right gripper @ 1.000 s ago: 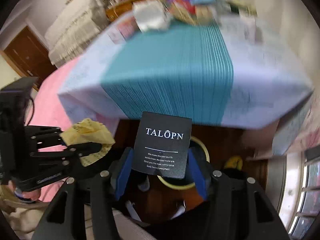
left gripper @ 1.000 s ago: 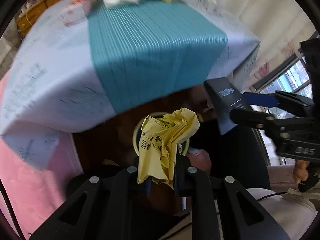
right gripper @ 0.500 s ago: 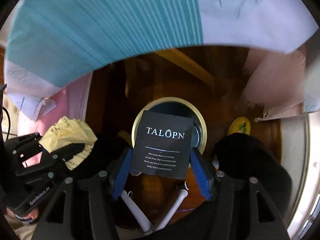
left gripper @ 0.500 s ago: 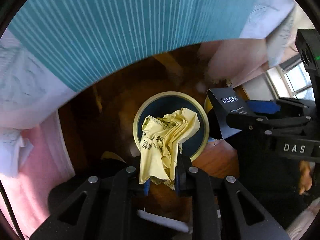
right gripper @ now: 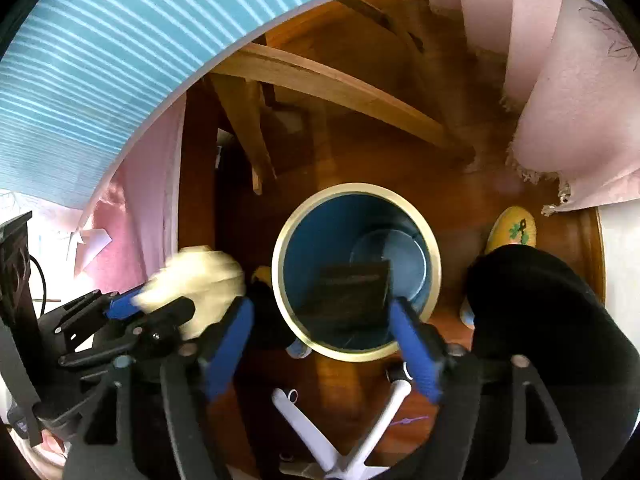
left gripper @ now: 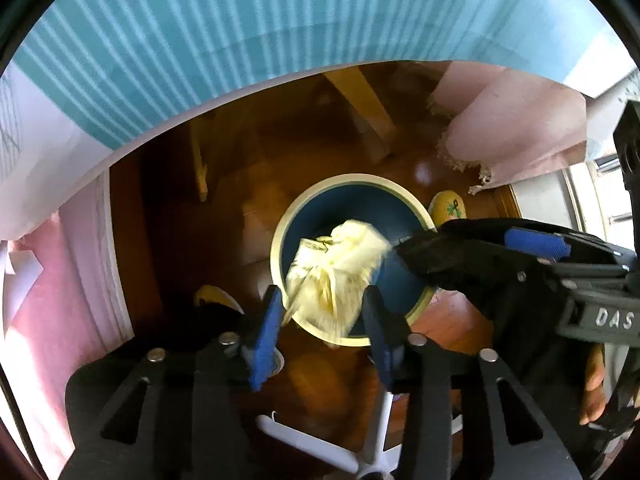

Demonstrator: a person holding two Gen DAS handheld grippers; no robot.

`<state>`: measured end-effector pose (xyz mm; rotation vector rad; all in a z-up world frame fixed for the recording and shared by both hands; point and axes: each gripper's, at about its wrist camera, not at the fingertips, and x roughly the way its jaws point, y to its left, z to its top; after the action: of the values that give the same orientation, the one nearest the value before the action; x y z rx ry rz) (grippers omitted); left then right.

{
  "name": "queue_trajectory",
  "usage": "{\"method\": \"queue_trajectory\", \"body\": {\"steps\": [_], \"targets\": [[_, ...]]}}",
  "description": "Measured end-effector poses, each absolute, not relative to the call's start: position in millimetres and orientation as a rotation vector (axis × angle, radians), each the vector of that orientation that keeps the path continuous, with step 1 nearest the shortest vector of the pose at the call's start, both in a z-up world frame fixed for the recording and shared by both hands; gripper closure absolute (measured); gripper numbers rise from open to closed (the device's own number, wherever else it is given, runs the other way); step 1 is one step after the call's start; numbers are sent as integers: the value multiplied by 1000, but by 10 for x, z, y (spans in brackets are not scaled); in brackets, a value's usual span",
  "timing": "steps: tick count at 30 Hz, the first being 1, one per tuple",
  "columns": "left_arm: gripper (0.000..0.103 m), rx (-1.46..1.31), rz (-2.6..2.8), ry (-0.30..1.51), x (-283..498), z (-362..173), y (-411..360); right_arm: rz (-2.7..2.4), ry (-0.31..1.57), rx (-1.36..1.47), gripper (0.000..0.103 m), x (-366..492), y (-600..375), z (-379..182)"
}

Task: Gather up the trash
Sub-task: 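Carry both items over the bin and open both tools to drop them, then raise both tools back over the table toward the remaining items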

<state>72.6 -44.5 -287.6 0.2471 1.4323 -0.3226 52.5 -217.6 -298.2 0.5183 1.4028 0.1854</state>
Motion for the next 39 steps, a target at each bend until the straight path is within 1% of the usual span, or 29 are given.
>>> {"method": "queue_trajectory", "body": {"steps": [2,5,11,20,25,32,39], "targets": [[45,249,-309,1425,723,-2869,-421,189,1401,505,28,526,-2144,-2991],[39,241,-299,1414,719,-2882,-368,193,1392,489,28,523,-2119,-2969],[38,233,-286,1388,685,-2864,-314,195,1368,471,28,509,-2112,-2947],[38,215,-284,1297,620,-2551,-245,223,1306,373,28,469,-1989,-2688],[38,277,-288,1191,573,-2208,-197,250,1237,259,28,429,-1882,-2348],[38,290,-335,1094,525,-1569,-99,266,1179,146,28,334,-1818,-1886],[38,254,-334,1036,486,-960,-72,237,1110,130,28,209,-1920,-1354]]}}
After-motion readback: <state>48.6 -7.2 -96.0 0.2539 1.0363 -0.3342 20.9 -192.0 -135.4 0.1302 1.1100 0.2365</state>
